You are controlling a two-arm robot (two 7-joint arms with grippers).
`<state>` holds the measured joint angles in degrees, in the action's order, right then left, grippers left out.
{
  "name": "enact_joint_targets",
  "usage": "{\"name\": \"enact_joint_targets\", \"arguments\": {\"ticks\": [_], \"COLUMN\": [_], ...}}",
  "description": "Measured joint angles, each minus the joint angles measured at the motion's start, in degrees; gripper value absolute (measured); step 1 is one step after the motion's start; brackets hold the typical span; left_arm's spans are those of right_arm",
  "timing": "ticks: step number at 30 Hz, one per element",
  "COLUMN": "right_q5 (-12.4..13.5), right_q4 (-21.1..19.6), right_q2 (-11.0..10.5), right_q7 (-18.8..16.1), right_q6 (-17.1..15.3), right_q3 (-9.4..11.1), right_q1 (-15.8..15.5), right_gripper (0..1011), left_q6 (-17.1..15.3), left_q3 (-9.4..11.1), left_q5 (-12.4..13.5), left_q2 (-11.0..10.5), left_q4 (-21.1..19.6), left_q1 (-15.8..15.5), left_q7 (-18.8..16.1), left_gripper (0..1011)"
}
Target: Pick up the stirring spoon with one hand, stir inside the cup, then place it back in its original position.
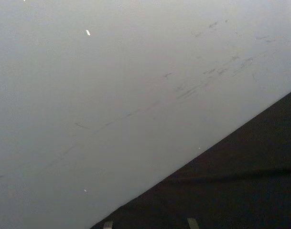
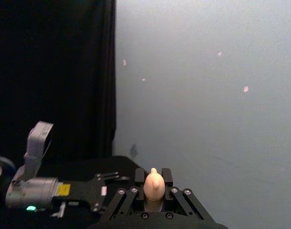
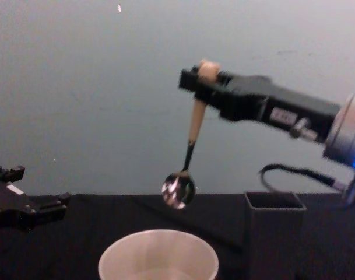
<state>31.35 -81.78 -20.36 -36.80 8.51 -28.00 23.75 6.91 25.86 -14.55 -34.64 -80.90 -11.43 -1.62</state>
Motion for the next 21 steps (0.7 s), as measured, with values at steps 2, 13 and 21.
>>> {"name": "enact_joint_targets", "arguments": {"ticks": [2,13,21], "right_q5": [-0.45,-4.93,-6.35], "right_q4": [0.98,9.06,12.93], "right_q2": [0.37,2.84,4.38], "right_q7": [-0.58,-2.25,-3.20], "right_q6": [0.80,5.38,7.37], "right_q3": [-0.66,-4.40,-5.14], "right_q1": [0.27,1.77,1.97], "right_gripper": [211,211,211], "left_q6": [0.00,0.00,0.00], "left_q3": [0.00,0.00,0.00], "left_q5": [0.00,0.00,0.00], "left_q2": [0.00,0.00,0.00], "left_q4": [0.00,0.00,0.00], "left_q1": [0.00,0.00,0.00], "left_q7": [0.00,0.00,0.00], "left_gripper": [1001,1001,1001]}}
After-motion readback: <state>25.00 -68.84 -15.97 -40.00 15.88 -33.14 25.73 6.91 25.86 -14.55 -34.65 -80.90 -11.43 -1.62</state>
